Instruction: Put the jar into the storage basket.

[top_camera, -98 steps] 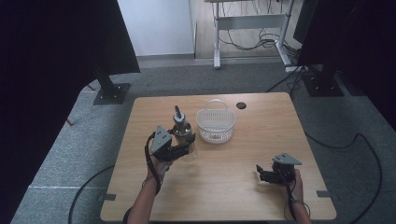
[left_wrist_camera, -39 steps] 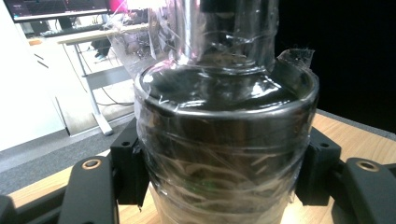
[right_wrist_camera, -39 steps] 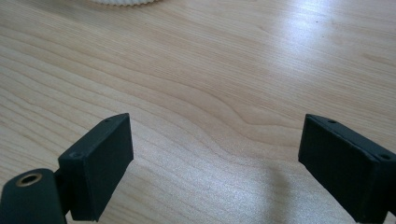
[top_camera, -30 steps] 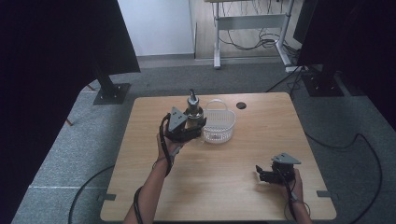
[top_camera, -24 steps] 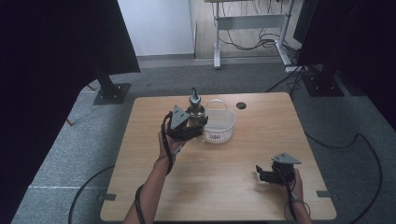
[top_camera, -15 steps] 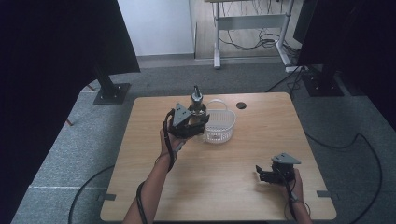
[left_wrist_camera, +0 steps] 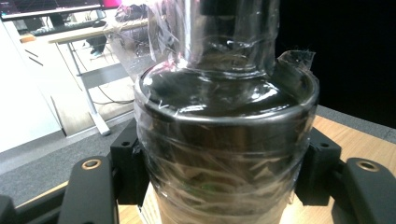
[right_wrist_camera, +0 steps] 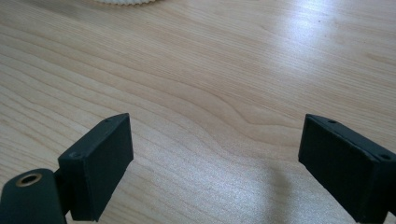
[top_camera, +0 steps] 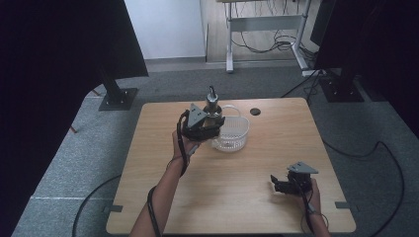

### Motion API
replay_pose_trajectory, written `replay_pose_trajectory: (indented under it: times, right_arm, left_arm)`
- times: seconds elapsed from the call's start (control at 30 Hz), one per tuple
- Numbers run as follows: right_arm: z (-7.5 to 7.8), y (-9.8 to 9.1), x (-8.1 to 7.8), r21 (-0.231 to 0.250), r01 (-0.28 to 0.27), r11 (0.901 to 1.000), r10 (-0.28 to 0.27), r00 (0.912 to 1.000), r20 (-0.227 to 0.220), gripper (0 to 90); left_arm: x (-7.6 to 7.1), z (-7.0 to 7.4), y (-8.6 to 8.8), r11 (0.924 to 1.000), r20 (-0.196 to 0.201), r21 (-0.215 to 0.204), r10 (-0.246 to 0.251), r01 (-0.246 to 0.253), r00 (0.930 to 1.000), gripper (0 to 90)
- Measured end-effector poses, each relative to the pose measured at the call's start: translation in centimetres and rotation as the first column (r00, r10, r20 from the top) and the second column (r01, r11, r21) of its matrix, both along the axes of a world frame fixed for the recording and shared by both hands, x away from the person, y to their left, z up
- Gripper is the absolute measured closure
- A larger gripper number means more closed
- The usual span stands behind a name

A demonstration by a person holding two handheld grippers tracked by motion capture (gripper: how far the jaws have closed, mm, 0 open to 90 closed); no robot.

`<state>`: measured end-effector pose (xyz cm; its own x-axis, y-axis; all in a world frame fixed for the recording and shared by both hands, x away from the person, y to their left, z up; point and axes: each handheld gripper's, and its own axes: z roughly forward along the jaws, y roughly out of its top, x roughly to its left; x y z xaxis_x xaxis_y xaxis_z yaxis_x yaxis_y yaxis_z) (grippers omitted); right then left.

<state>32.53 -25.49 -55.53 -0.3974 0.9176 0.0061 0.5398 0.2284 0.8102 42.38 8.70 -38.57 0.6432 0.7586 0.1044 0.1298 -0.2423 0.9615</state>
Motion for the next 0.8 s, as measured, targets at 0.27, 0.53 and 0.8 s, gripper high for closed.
replay_pose_trajectory:
  times: [0.27,0.53,0.8]
  right_arm:
    - [0.0,0.0,0.0,0.002,-0.002,1.0,0.002,1.0,0.004,9.3]
    - [0.0,0.0,-0.1,0.005,-0.004,1.0,0.004,1.0,0.007,9.3]
    - [0.0,-0.1,-0.2,0.012,-0.005,0.9999,0.005,1.0,0.007,9.3]
  left_arm:
    - [1.2,0.4,-0.5,0.9999,-0.004,-0.013,0.01,-0.01,0.9999,33.4]
    - [2.4,0.6,-1.8,0.9998,-0.006,-0.011,0.014,-0.014,0.9999,33.4]
    - [3.5,-0.1,-3.1,0.9997,-0.027,0.003,0.024,-0.023,0.9994,33.4]
